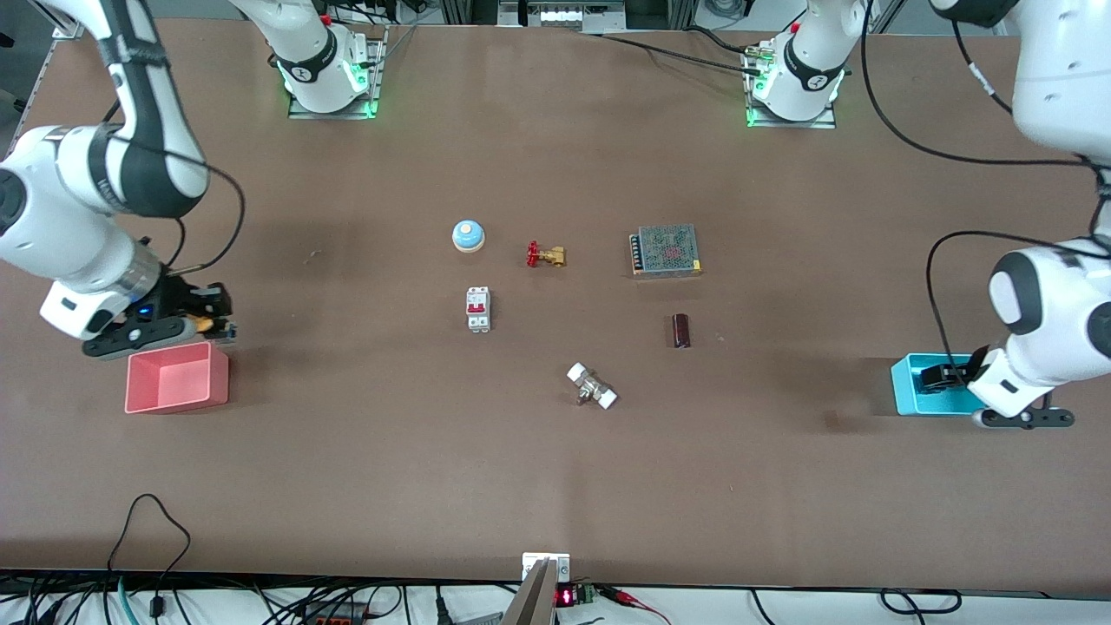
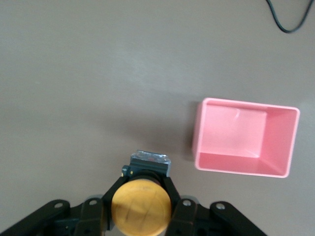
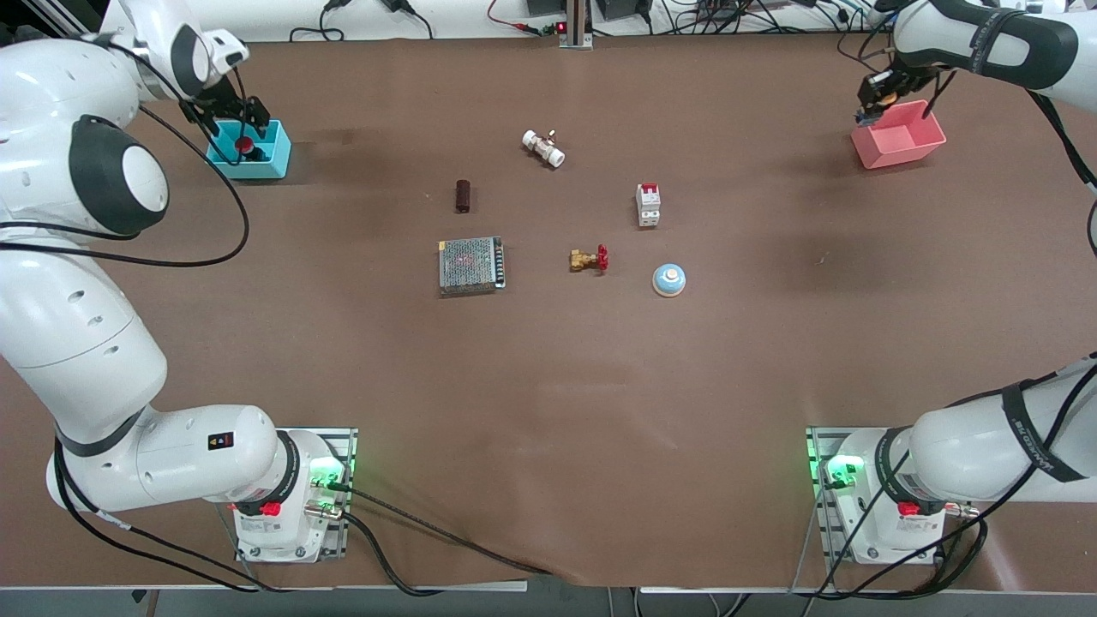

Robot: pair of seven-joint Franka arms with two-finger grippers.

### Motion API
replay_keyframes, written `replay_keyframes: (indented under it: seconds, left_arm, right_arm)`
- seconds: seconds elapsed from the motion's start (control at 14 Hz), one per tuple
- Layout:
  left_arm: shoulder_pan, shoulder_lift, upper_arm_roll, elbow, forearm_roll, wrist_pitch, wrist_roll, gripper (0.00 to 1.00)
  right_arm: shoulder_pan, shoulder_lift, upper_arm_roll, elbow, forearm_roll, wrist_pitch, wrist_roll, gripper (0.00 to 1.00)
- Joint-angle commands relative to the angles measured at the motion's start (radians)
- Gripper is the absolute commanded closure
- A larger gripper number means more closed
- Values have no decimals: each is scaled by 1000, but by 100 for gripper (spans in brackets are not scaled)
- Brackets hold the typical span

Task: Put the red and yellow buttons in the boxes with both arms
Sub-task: 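Carry the yellow button to the pink box while the left gripper lowers red into cyan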

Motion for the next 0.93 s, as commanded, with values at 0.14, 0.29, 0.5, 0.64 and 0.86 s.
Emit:
replay_keyframes:
  seconds: [0.14,0.29,0.5,0.64,0.86]
  left_arm:
    - [-69,-171,-6,12,-1,-238,-19,0]
    - [-134,-194,-6,118,-3,-448,-119,0]
    - [-192,-252,-48,222,-4,-648,-188,0]
    - [-176,-339,-112,190,-19,-677,-169,0]
    - [-177,-480,-150,77,-46,-674,-156,0]
  right_arm:
    - [-76,97,-3,67,10,101,-159,79]
    - [-104,119,-3,69,21,109,-171,79]
    - [-142,154,-4,90,47,109,-218,79]
    - [-173,188,-3,107,90,111,-262,79]
    - [-196,223,-4,107,128,151,-316,78]
